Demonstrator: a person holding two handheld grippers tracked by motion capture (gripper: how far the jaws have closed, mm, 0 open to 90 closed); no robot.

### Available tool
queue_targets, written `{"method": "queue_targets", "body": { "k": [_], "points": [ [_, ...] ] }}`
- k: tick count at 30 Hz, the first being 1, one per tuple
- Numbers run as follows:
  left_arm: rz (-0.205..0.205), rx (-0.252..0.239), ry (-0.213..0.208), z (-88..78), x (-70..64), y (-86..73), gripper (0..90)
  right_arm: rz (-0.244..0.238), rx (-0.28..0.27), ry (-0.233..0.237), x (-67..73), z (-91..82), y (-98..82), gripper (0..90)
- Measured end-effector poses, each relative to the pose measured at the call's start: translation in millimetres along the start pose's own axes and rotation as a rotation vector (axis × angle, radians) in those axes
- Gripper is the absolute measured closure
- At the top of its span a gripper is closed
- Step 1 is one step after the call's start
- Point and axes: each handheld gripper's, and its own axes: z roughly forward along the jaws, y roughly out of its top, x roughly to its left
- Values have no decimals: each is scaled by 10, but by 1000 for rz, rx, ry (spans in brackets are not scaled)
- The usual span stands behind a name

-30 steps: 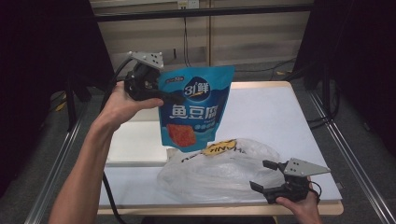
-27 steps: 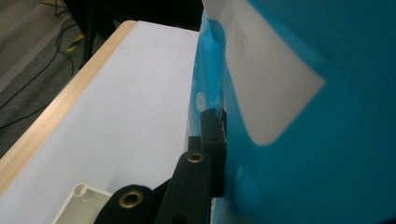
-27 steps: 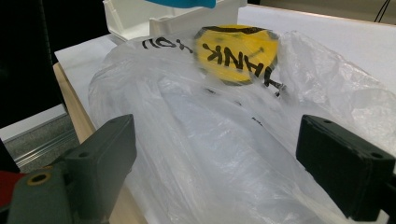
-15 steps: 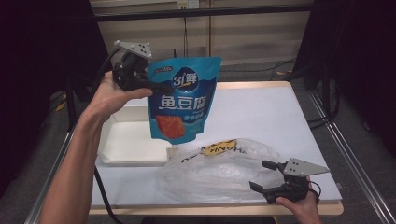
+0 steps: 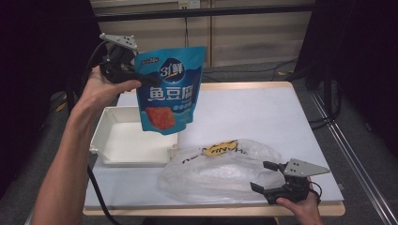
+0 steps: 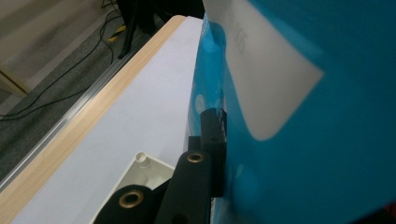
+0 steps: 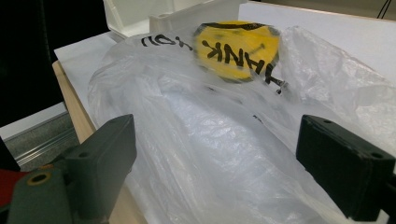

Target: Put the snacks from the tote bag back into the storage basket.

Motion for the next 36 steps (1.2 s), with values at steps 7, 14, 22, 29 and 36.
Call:
{"method": "queue_targets", "body": {
  "k": [7, 14, 22, 29, 36],
  "points": [
    [-46, -8, 22, -119, 162, -136, 900, 0, -1, -1, 6, -1, 1, 118],
    [-79, -17, 67, -246, 276, -260, 900, 2, 0, 1, 0, 5, -1, 118],
    [-112, -2, 84, -123, 346, -440, 900, -3, 0, 2, 3, 11, -2, 118],
    [-127, 5, 104, -59, 427, -574, 900, 1, 1, 2, 0, 7, -3, 118],
    [-150, 6, 129, -7, 476, -732, 900, 1, 6, 3, 4, 19, -5, 118]
  ]
}}
